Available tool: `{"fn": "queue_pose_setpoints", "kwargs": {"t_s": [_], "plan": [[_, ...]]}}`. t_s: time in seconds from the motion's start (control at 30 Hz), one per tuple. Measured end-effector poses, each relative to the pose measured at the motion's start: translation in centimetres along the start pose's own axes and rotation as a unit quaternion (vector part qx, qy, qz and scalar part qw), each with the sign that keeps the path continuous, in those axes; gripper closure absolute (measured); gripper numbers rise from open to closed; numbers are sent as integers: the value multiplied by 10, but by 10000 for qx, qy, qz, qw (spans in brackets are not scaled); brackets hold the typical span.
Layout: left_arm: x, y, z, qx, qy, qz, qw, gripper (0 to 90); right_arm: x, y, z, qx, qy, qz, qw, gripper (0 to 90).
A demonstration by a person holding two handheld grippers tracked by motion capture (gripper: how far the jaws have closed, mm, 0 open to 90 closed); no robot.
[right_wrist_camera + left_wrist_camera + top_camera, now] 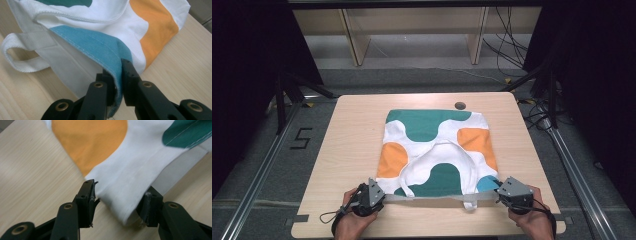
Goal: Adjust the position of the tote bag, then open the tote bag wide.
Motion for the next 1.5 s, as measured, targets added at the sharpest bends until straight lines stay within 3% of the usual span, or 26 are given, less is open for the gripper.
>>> {"fn": "queue_pose_setpoints", "kwargs": {"t_s": [0.13,0.17,0.23,0.3,0.33,0.4,0.53,0.57,0.63,0.67,0.73,0.8,0.83,0.87,0.93,1.0,1.1,1.13,1.2,1.33,1.43,1.47,1.5], "plan": [[1,-1,-9,-71,17,86,9999,501,1,2,-3,-117,-27,12,9999,813],[0,0,-9,-84,176,60,9998,513,2,3,-3,-145,-8,-26,9999,788],[-9,7,-1,135,138,209,9996,529,2,6,-3,-168,74,-16,9998,751],[-13,12,0,225,95,298,9993,531,4,8,-2,-163,61,-47,9998,737],[-19,20,2,353,7,386,9986,561,6,10,-2,-198,92,-76,9997,725],[-20,24,1,364,187,314,9987,635,7,10,-2,-192,63,-105,9997,717],[-17,19,-4,374,86,252,9989,718,11,12,-3,-211,122,-198,9995,676],[-17,17,-5,389,38,256,9989,735,12,13,-4,-206,274,-257,9991,652],[-17,16,-7,316,107,249,9991,756,14,16,-3,-189,171,-289,9993,621],[-17,16,-6,380,139,233,9989,762,14,16,-4,-174,250,-348,9989,622],[-18,16,-6,411,139,251,9987,770,14,19,-3,-177,154,-342,9991,643],[-19,15,-7,389,76,331,9987,773,15,19,-5,-246,39,-383,9990,770],[-19,13,-7,445,107,280,9986,774,13,18,-4,-199,-33,-297,9994,814],[-22,12,-7,425,80,437,9981,779,10,16,-3,-172,-51,-218,9996,835],[-25,6,-9,415,104,527,9977,791,4,12,1,-66,-86,-90,9999,839],[-29,0,-11,423,103,657,9969,799,-1,7,4,-35,214,74,9997,840],[-33,-6,-12,400,153,743,9963,810,-8,0,8,-2,430,278,9987,841],[-34,-8,-13,398,238,755,9961,817,-11,-2,10,43,385,347,9986,841],[-40,-12,-13,372,130,997,9942,827,-16,-6,12,116,412,474,9980,843],[-49,-26,-17,361,70,1225,9918,837,-28,-16,19,158,573,660,9961,845],[-54,-33,-18,300,93,1334,9906,836,-38,-24,25,276,482,801,9952,846],[-57,-35,-20,308,263,1380,9896,838,-42,-26,28,369,354,865,9949,846],[-59,-37,-21,288,221,1431,9890,841,-45,-29,30,427,293,892,9947,847]]}}
Point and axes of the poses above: each handheld gripper's, and its own axes: y roughly forward along the jaws, x roughly out of its underside, z roughly to its right, the point moved 9 cm from there along y, roughly forward along the jaws, and after that the axes turned 6 degrees about x, right-handed, at the moved point
